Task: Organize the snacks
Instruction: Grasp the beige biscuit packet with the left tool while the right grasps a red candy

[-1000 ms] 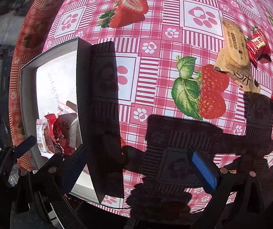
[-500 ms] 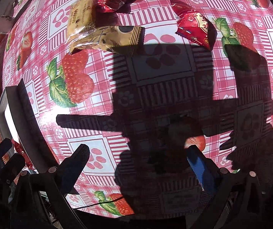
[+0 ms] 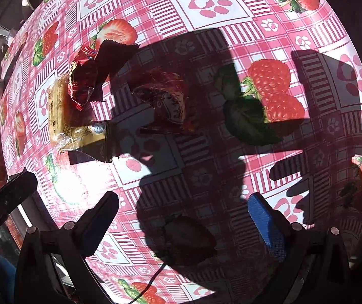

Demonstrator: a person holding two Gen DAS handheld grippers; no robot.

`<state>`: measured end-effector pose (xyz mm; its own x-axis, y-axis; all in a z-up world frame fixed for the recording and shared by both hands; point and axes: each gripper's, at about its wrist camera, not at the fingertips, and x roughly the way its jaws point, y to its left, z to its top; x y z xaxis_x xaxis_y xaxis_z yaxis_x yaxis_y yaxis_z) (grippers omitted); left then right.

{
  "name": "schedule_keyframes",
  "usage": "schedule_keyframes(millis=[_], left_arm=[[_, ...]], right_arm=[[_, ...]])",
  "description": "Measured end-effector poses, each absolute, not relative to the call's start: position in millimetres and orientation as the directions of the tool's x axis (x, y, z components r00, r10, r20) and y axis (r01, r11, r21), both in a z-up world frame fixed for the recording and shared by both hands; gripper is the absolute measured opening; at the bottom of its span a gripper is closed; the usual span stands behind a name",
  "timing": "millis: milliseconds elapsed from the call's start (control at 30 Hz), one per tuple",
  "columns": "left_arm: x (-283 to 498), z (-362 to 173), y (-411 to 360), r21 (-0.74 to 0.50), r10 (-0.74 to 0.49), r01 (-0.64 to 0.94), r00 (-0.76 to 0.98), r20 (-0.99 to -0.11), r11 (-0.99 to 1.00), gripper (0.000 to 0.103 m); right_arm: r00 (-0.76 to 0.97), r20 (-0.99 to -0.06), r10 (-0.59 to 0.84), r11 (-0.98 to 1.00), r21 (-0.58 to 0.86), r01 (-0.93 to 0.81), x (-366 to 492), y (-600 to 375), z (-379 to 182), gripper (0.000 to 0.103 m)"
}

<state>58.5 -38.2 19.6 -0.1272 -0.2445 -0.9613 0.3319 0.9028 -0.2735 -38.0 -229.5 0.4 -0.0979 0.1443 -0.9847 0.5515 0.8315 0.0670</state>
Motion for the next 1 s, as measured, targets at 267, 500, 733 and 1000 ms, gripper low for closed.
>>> schedule_keyframes(millis=[267,500,733,1000], left_arm=[[83,-7,-65,-0.228,-0.200,0.315,-0.120,-0.973,0.921,0.079],[95,-28,-78,-0.175,-0.143,0.331,-0.119,-0.983,0.927,0.079],[94,-30,-89,-0.104,-0.094,0.373,-0.043,-0.995,0.922,0.075],[89,-12,-56,-0.103,-0.116,0.361,0.015,-0.993,0.927,0.039]], right_arm=[[-0.062,-0.992,0.106,0.823,0.052,0.566,13,-270,16,0.103],[-0.046,-0.996,0.078,0.858,0.044,0.511,52,-280,9,0.103],[-0.073,-0.995,0.064,0.890,0.024,0.455,68,-258,-10,0.075],[-0.062,-0.998,0.034,0.908,0.005,0.419,64,-263,1,0.038]])
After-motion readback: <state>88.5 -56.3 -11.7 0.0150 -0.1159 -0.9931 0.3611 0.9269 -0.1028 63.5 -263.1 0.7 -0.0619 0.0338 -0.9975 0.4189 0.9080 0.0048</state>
